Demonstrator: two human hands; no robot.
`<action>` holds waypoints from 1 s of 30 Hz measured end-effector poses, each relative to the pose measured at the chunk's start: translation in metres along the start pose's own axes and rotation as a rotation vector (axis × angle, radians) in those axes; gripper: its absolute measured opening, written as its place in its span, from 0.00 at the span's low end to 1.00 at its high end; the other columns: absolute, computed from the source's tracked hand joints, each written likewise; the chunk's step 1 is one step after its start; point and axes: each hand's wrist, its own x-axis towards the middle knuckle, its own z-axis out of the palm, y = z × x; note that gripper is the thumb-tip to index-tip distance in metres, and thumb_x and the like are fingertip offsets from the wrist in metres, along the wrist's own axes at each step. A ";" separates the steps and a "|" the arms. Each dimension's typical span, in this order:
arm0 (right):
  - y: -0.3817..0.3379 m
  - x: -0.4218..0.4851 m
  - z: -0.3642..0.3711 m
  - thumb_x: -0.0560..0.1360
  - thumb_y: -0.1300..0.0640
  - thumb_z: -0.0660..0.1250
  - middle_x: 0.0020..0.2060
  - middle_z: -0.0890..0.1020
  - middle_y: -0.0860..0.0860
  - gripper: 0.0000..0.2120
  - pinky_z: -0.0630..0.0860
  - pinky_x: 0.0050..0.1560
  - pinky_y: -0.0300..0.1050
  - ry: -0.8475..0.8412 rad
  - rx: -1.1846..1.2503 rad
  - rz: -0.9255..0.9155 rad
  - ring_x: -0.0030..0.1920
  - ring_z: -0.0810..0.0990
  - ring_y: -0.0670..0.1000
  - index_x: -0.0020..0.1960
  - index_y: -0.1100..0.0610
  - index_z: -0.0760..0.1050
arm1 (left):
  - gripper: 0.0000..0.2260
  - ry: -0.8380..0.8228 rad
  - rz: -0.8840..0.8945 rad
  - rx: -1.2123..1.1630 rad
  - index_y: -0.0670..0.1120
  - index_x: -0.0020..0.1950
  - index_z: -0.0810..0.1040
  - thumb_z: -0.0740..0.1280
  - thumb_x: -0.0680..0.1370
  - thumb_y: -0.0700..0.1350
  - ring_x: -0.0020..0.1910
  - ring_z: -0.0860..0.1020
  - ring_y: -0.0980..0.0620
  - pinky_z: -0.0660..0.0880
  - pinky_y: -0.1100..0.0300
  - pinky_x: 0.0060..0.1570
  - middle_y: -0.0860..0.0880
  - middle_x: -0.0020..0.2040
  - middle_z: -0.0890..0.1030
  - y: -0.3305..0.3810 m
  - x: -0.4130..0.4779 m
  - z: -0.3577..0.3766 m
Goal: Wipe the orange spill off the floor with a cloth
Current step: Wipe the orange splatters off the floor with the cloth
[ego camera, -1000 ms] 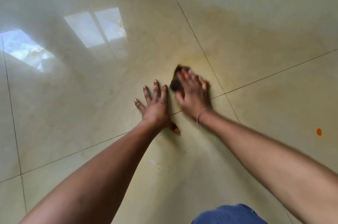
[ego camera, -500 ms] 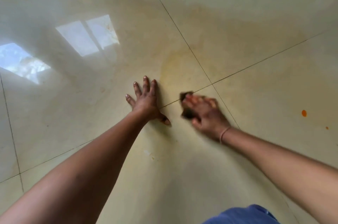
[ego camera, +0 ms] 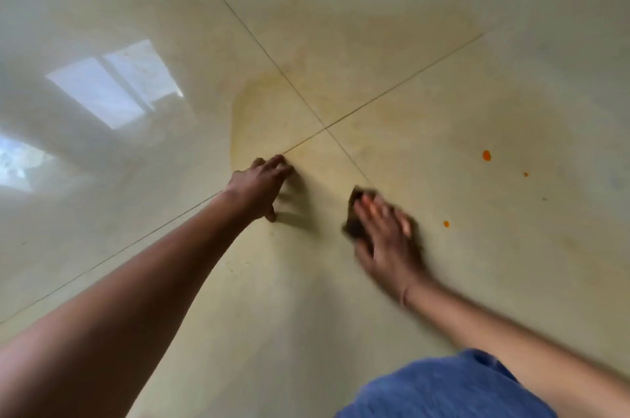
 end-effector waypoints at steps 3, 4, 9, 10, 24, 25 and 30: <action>0.031 -0.077 -0.005 0.70 0.47 0.59 0.74 0.64 0.51 0.33 0.55 0.71 0.54 -0.108 -0.040 -0.203 0.74 0.61 0.53 0.75 0.52 0.61 | 0.51 -0.043 0.072 -0.004 0.53 0.79 0.49 0.78 0.65 0.52 0.77 0.50 0.42 0.70 0.42 0.64 0.48 0.79 0.44 0.046 -0.008 0.010; 0.046 -0.067 -0.009 0.70 0.47 0.59 0.74 0.65 0.51 0.33 0.56 0.71 0.53 -0.087 -0.043 -0.149 0.74 0.63 0.53 0.75 0.52 0.62 | 0.52 -0.055 0.108 -0.034 0.53 0.79 0.48 0.78 0.65 0.52 0.77 0.48 0.42 0.65 0.40 0.67 0.48 0.79 0.43 0.066 -0.010 0.014; 0.066 -0.023 -0.018 0.72 0.45 0.54 0.74 0.64 0.53 0.32 0.56 0.72 0.53 0.062 -0.038 0.290 0.75 0.60 0.52 0.75 0.53 0.63 | 0.58 -0.072 0.156 -0.200 0.52 0.79 0.44 0.80 0.61 0.55 0.77 0.40 0.39 0.52 0.31 0.70 0.46 0.79 0.40 0.149 0.003 0.026; 0.064 -0.048 -0.014 0.72 0.46 0.55 0.75 0.63 0.52 0.33 0.55 0.72 0.54 0.032 -0.056 0.213 0.75 0.59 0.51 0.76 0.53 0.61 | 0.59 -0.092 0.131 -0.201 0.51 0.79 0.43 0.80 0.61 0.56 0.76 0.39 0.38 0.49 0.30 0.69 0.46 0.79 0.39 0.155 0.006 0.027; 0.096 -0.104 -0.023 0.72 0.46 0.57 0.75 0.62 0.50 0.33 0.55 0.72 0.56 -0.048 -0.058 0.042 0.76 0.56 0.50 0.76 0.51 0.60 | 0.63 -0.126 0.082 -0.116 0.50 0.78 0.38 0.80 0.59 0.58 0.75 0.34 0.36 0.48 0.28 0.68 0.45 0.77 0.33 0.168 0.007 0.030; 0.105 -0.084 -0.026 0.72 0.45 0.56 0.75 0.64 0.51 0.32 0.56 0.72 0.56 -0.019 -0.057 0.121 0.75 0.58 0.50 0.75 0.52 0.62 | 0.63 -0.131 0.077 -0.111 0.50 0.78 0.38 0.81 0.58 0.58 0.75 0.34 0.36 0.48 0.28 0.68 0.46 0.77 0.33 0.167 0.007 0.029; 0.103 -0.049 -0.026 0.72 0.46 0.55 0.74 0.66 0.53 0.31 0.55 0.72 0.53 0.112 -0.017 0.343 0.75 0.61 0.52 0.74 0.54 0.64 | 0.63 -0.116 0.059 -0.072 0.51 0.78 0.40 0.81 0.58 0.58 0.76 0.37 0.36 0.52 0.30 0.69 0.46 0.78 0.36 0.170 0.005 0.029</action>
